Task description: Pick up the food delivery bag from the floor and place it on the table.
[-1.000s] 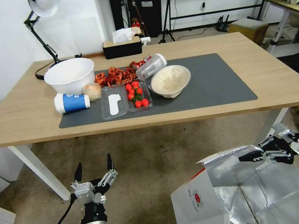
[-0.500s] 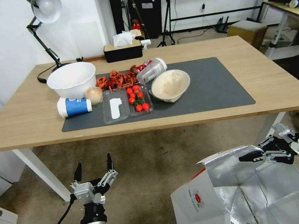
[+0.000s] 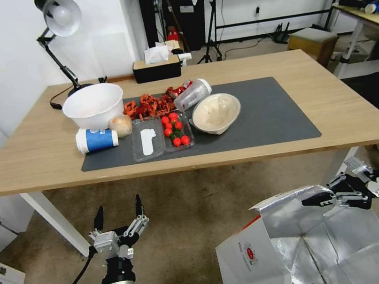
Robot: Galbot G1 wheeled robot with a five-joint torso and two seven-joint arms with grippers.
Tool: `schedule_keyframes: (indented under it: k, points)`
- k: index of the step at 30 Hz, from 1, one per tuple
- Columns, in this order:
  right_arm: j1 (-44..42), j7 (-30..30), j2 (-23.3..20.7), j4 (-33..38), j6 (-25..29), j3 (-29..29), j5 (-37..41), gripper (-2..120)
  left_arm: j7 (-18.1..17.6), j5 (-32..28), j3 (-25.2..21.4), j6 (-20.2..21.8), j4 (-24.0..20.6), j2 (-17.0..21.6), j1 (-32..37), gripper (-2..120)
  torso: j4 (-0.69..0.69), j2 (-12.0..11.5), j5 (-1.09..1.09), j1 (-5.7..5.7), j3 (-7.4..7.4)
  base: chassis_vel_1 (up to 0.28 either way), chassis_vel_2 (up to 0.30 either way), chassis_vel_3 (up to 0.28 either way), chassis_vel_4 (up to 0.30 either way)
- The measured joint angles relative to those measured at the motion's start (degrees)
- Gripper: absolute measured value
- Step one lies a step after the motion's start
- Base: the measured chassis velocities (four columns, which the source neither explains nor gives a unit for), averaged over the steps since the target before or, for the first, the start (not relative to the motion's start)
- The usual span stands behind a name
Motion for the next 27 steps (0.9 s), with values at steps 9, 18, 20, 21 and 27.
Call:
schedule_keyframes:
  k: [9, 18, 20, 21, 27]
  points:
    - [0.3, 0.0, -0.1, -0.2, 0.0, -0.2, 0.0, 0, 0.0, -0.1, 0.0, 0.1, 0.3, 0.0, -0.2, 100, 0.0, 2.2, 0.0, 0.92, 1.3, 0.0, 0.0, 0.0, 0.0]
    - [0.4, 0.1, -0.1, -0.3, 0.0, -0.3, 0.0, 0, -0.1, -0.1, 0.1, 0.1, 0.5, 0.2, -0.3, 100, 0.0, 4.3, 0.0, 1.83, 2.5, 0.0, 0.0, 0.0, 0.0]
    - [0.4, 0.1, -0.1, -0.4, 0.0, -0.3, 0.0, 0, -0.1, -0.2, 0.1, 0.1, 0.5, 0.2, -0.3, 100, 0.0, 4.6, 0.0, 1.95, 2.67, 0.0, 0.0, 0.0, 0.0]
    - [0.4, 0.1, -0.1, -0.4, 0.0, -0.3, 0.0, 0, -0.1, -0.2, 0.1, 0.1, 0.5, 0.3, -0.3, 100, 0.0, 4.8, 0.0, 2.02, 2.76, 0.0, 0.0, 0.0, 0.0]
    - [0.4, 0.1, 0.0, -0.4, 0.0, -0.4, -0.1, 0, -0.1, -0.5, 0.0, 0.2, 0.4, 0.5, -0.2, 100, 0.0, 6.4, 0.0, 2.71, 3.65, 0.0, 0.0, 0.0, 0.0]
